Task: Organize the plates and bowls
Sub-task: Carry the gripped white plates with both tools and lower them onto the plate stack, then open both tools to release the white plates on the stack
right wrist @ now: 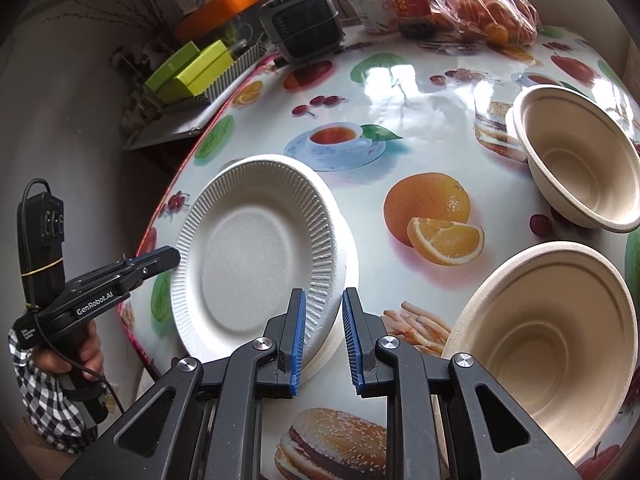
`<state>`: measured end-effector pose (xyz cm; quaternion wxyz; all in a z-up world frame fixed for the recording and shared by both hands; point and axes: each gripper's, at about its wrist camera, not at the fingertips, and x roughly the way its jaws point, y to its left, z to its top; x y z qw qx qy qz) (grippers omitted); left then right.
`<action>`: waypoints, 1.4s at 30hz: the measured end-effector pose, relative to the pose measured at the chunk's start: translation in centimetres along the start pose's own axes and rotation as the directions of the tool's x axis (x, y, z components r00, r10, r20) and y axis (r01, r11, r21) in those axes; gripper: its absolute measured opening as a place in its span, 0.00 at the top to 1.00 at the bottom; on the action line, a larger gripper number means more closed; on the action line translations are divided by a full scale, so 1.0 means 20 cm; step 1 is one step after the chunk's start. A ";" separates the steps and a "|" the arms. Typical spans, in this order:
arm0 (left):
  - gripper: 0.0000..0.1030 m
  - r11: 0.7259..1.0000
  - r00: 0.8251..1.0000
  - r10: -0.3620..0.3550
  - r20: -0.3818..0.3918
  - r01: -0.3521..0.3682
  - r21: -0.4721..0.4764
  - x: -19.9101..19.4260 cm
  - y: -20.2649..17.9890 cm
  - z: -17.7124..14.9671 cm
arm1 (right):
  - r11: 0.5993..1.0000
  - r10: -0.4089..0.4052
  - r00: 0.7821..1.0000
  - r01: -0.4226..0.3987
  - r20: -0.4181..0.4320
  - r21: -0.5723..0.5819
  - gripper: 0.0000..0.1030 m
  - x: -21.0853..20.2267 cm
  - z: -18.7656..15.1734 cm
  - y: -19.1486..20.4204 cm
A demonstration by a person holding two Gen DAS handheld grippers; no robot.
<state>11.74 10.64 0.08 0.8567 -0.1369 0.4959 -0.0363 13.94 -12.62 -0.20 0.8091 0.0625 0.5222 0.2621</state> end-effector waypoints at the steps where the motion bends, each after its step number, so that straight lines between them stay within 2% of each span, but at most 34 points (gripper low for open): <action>1: 0.88 1.000 1.000 0.001 -0.001 -0.001 0.000 0.00 0.00 0.00 | 1.000 -0.001 1.000 0.001 -0.001 0.000 0.81 0.00 0.00 0.00; 34: 0.88 1.000 1.000 -0.009 -0.013 0.009 -0.017 0.03 0.02 -0.02 | 0.999 -0.033 0.999 0.033 -0.011 -0.016 0.81 0.04 -0.02 0.01; 39: 0.88 1.000 1.000 -0.011 -0.013 0.011 -0.020 0.03 0.03 -0.02 | 0.999 -0.036 0.999 0.036 -0.008 -0.021 0.78 0.04 -0.02 0.02; 42: 0.87 1.000 1.000 -0.011 -0.010 0.011 -0.017 0.03 0.03 -0.02 | 0.999 -0.040 0.999 0.039 -0.004 -0.022 0.73 0.04 -0.02 0.02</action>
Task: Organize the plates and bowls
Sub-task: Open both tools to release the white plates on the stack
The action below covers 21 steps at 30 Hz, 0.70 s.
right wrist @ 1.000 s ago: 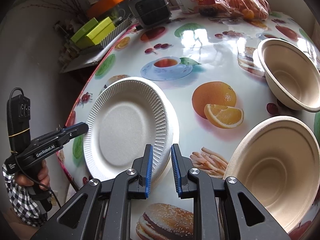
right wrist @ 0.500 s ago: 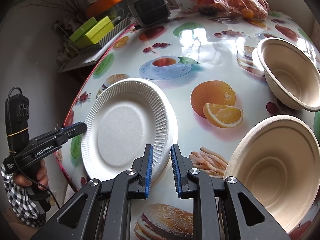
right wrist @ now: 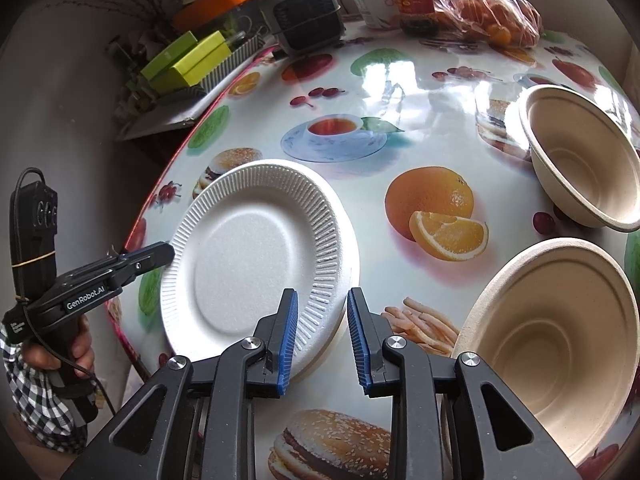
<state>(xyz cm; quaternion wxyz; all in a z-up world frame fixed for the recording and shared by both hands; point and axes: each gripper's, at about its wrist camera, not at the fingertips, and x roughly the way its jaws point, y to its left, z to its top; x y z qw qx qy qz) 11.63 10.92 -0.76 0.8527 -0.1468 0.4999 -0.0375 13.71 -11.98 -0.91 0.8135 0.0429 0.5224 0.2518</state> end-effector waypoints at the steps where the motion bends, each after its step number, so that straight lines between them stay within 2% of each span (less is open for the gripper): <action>1: 0.87 1.000 1.000 0.000 0.001 0.000 0.002 0.00 0.00 0.00 | 1.000 -0.001 1.000 0.001 0.003 0.000 0.71 0.00 0.00 0.00; 11: 0.79 1.000 1.000 0.008 0.009 -0.008 0.002 -0.01 0.00 0.00 | 1.000 -0.005 1.000 0.005 0.009 0.006 0.69 -0.01 0.00 0.00; 13: 0.73 1.000 1.000 0.007 0.014 -0.007 0.003 -0.02 0.00 0.01 | 1.000 -0.005 1.000 0.005 0.011 0.007 0.68 -0.01 0.00 0.00; 17: 0.71 1.000 1.000 0.013 0.029 -0.013 0.002 -0.04 0.00 0.02 | 1.000 0.002 0.999 -0.002 0.033 0.007 0.66 -0.04 0.00 0.01; 19: 0.64 1.000 0.999 0.016 0.041 -0.016 0.006 -0.05 -0.01 0.02 | 1.000 0.002 0.999 -0.002 0.048 0.008 0.63 -0.06 0.00 0.01; 21: 0.62 1.000 0.998 0.019 0.053 -0.020 0.009 -0.06 -0.02 0.03 | 1.000 0.000 0.997 -0.001 0.072 0.007 0.61 -0.09 0.00 0.01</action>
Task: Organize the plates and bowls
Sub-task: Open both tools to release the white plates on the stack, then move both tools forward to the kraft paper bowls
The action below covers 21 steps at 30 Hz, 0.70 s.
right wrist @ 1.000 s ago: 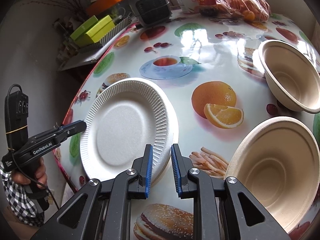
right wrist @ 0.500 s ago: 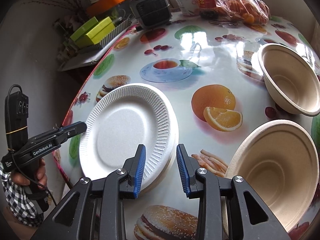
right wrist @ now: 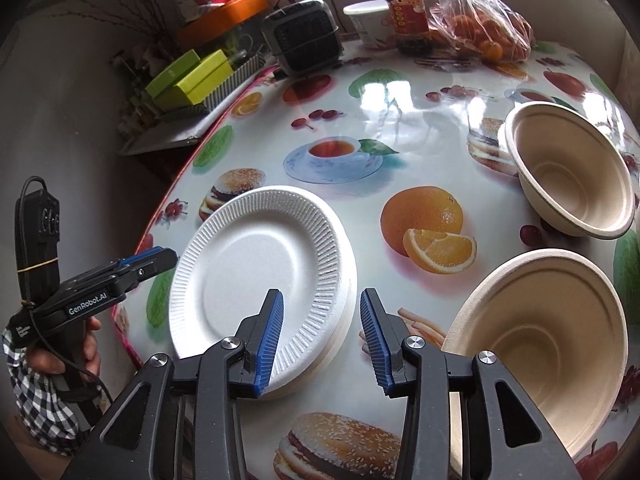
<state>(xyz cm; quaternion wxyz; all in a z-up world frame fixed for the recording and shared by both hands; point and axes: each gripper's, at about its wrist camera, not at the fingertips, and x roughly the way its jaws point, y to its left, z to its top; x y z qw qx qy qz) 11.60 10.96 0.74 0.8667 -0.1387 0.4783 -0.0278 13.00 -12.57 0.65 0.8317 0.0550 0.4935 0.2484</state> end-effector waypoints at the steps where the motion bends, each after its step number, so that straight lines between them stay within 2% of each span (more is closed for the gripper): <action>1: 0.62 1.000 1.000 0.000 0.006 0.000 0.003 -0.01 -0.01 0.01 | 1.000 -0.003 1.000 0.003 0.011 -0.001 0.60 -0.01 0.00 0.00; 5: 0.62 1.000 0.999 0.011 0.038 -0.012 0.024 -0.04 -0.05 0.03 | 1.000 -0.021 0.998 0.022 0.063 -0.007 0.58 -0.08 0.00 -0.01; 12: 0.61 0.997 0.997 -0.014 0.070 0.009 0.074 -0.07 -0.20 0.09 | 0.997 -0.061 0.990 0.056 0.124 0.047 0.57 -0.18 -0.01 -0.09; 16: 0.61 0.994 0.996 -0.014 0.093 0.003 0.110 -0.08 -0.30 0.12 | 0.992 -0.108 0.980 0.096 0.164 0.082 0.57 -0.24 -0.02 -0.14; 19: 0.61 0.991 0.994 -0.038 0.098 0.025 0.131 -0.07 -0.37 0.14 | 0.988 -0.128 0.974 0.109 0.187 0.106 0.57 -0.29 -0.02 -0.18; 21: 0.61 0.987 0.993 -0.029 0.117 0.009 0.163 -0.07 -0.44 0.15 | 0.984 -0.151 0.966 0.127 0.209 0.121 0.57 -0.33 -0.03 -0.22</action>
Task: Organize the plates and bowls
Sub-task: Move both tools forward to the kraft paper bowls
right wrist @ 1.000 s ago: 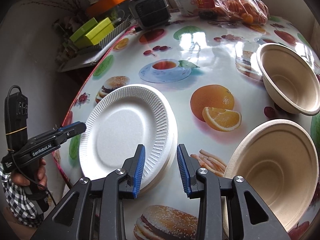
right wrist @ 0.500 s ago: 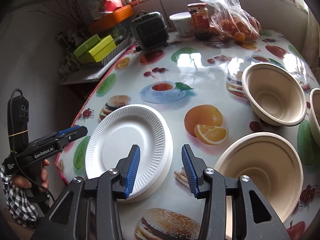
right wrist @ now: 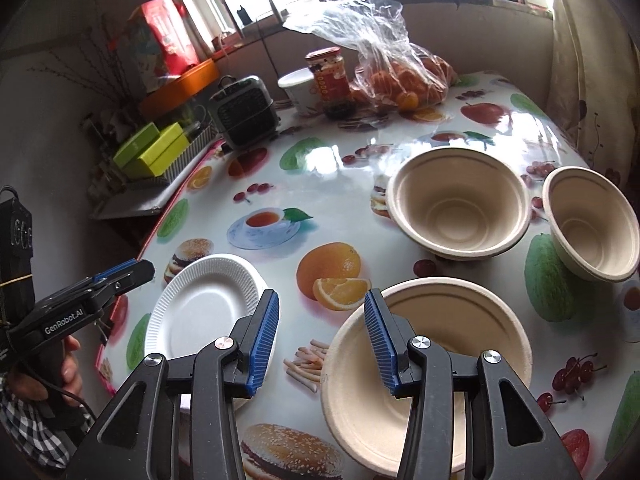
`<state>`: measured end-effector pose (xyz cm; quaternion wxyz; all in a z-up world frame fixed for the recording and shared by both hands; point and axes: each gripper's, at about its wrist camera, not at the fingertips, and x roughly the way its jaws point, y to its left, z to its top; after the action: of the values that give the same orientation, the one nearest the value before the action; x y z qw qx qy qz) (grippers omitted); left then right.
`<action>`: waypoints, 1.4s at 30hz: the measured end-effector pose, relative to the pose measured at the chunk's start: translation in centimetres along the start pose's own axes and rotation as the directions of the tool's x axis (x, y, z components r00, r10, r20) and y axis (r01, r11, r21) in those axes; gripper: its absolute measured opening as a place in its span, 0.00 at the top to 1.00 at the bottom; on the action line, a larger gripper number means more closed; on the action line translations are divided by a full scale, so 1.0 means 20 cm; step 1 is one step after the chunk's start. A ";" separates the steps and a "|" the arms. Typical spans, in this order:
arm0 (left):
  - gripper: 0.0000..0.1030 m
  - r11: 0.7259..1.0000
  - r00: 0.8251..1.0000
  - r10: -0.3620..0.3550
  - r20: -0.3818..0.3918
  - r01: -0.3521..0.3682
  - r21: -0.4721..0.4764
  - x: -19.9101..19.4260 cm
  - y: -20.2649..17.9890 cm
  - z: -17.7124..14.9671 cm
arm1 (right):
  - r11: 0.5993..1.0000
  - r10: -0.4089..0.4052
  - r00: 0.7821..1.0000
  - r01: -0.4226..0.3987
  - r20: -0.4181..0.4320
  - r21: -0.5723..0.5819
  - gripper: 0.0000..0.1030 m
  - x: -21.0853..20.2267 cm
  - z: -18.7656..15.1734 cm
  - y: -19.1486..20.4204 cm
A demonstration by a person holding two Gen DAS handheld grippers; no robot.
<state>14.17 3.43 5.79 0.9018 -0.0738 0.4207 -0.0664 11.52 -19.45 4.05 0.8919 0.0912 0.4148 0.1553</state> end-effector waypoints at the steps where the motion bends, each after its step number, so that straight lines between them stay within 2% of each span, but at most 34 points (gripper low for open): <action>1: 0.61 1.000 1.000 0.000 0.010 0.000 0.015 0.00 -0.03 0.01 | 1.000 -0.013 1.000 0.013 0.013 0.003 0.57 -0.02 0.00 -0.02; 11: 0.61 0.994 0.998 -0.035 0.043 0.030 0.106 0.08 -0.32 0.10 | 0.987 -0.158 0.980 0.159 0.117 0.001 0.57 -0.14 0.01 -0.20; 20: 0.61 0.989 0.997 -0.053 0.050 0.045 0.144 0.19 -0.51 0.15 | 0.974 -0.227 0.965 0.223 0.127 0.049 0.57 -0.17 0.03 -0.41; 24: 0.61 0.987 0.996 -0.071 0.049 0.063 0.149 0.24 -0.58 0.19 | 0.971 -0.236 0.963 0.228 0.128 0.073 0.57 -0.17 0.06 -0.49; 31: 0.61 0.986 0.996 -0.090 0.013 0.088 0.142 0.36 -0.68 0.27 | 0.981 -0.191 0.973 0.183 0.128 0.068 0.57 -0.12 0.11 -0.55; 42: 0.61 0.989 0.993 -0.112 -0.035 0.115 0.097 0.50 -0.71 0.31 | 0.983 -0.178 0.977 0.172 0.117 0.066 0.58 -0.03 0.17 -0.61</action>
<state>24.57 -11.76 4.89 0.8929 -0.0521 0.4250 -0.1394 16.29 -31.17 3.15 0.9230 0.0885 0.3699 0.0587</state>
